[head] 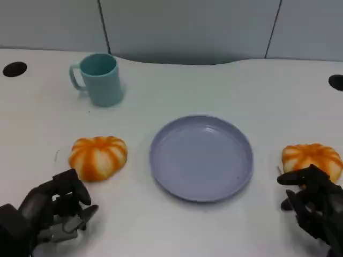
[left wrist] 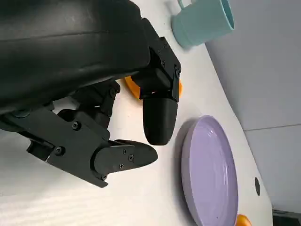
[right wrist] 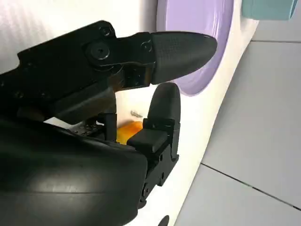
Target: Grasp the bread from the table and place it into the plate.
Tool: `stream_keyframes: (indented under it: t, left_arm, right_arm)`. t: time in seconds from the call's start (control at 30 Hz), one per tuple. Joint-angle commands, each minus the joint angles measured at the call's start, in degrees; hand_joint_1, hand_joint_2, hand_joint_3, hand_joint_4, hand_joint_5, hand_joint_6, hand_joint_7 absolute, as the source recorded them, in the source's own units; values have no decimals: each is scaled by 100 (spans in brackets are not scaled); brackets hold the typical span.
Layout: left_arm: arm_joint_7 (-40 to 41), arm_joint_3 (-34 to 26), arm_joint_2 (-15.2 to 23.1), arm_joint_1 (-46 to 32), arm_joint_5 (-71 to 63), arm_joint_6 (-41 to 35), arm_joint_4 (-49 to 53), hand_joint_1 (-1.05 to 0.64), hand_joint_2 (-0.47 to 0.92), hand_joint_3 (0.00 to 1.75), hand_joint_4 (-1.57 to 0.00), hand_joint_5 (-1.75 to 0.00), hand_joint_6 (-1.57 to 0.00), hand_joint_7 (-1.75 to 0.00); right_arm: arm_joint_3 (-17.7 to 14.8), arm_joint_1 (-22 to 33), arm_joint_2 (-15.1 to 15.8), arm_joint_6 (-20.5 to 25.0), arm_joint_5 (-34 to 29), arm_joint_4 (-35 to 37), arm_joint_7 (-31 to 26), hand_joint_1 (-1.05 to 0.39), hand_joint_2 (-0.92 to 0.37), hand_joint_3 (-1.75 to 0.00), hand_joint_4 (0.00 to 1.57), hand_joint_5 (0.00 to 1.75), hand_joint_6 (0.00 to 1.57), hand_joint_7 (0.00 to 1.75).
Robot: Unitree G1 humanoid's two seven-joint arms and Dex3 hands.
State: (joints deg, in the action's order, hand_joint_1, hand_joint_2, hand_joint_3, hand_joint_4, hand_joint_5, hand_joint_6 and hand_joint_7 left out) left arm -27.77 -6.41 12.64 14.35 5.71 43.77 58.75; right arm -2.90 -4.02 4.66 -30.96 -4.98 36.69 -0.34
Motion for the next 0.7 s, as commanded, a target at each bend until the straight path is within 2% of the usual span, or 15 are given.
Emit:
stream_keyframes:
  t: [0.03, 0.13, 0.23, 0.27, 0.3, 0.37, 0.47, 0.5, 0.57, 0.63, 0.7]
  left_arm:
    - [22, -41, 81, -7, -2, 52, -27, -28, 63, 63, -77, -175, -55, -175]
    - [71, -66, 40, -28, 8, 336, -126, -28, 64, 62, -81, -175, -57, -175]
    - [1531, 8, 110, -158, -1144, 1119, -627, -22, 71, 51, -84, -175, -59, -175]
    - [2453, 46, 220, -249, -2080, 1133, -1082, -21, 72, 49, -84, -175, -59, -175]
    - [3098, 84, 302, -310, -2737, 1077, -1387, -19, 73, 48, -86, -175, -62, -175]
    - [4630, 267, 649, -481, -4695, 353, -2715, -17, 72, 45, -85, -175, -63, -175]
    - [5307, 444, 968, -516, -5869, -260, -3592, -18, 70, 42, -83, -175, -60, -175]
    - [5170, 477, 1099, -467, -6064, -435, -3846, -24, 73, 35, -76, -172, -57, -164]
    - [4842, 540, 1298, -365, -6231, -698, -4175, -31, 80, 17, -68, -154, -66, -118]
    - [4715, 646, 1397, -327, -6243, -894, -4293, -34, 83, 8, -65, -140, -71, -94]
    - [4171, 860, 1631, -46, -6150, -1139, -4235, -39, 86, 2, -62, -95, -76, -45]
  right_arm:
    - [-39, 38, 51, -83, 75, -46, -2, -24, -92, -39, 56, 146, 54, 115]
    - [-25, 19, 64, -129, 15, 15, -40, -23, -92, -39, 57, 146, 54, 115]
    - [-12, 1, 51, -178, -13, 65, -64, -22, -92, -38, 58, 146, 54, 115]
    - [-20, -15, 31, -178, 18, 99, -50, -21, -92, -38, 58, 146, 54, 114]
    - [-28, -27, 18, -175, 45, 121, -36, -22, -92, -38, 58, 146, 54, 114]
    - [-12, -37, -23, -36, 25, 55, -71, -23, -92, -38, 57, 145, 54, 114]
    - [26, -54, -41, -19, -82, 16, -150, -22, -92, -38, 56, 145, 54, 114]
    - [31, -59, -52, -12, -101, 5, -164, -23, -92, -39, 57, 145, 54, 114]
    - [22, -74, -97, 7, -78, -4, -156, -23, -92, -39, 57, 145, 54, 114]
    - [17, -94, -112, -12, -64, 35, -153, -23, -92, -39, 57, 145, 54, 114]
    - [13, -134, -124, -59, -42, 117, -146, -23, -92, -39, 58, 146, 54, 114]
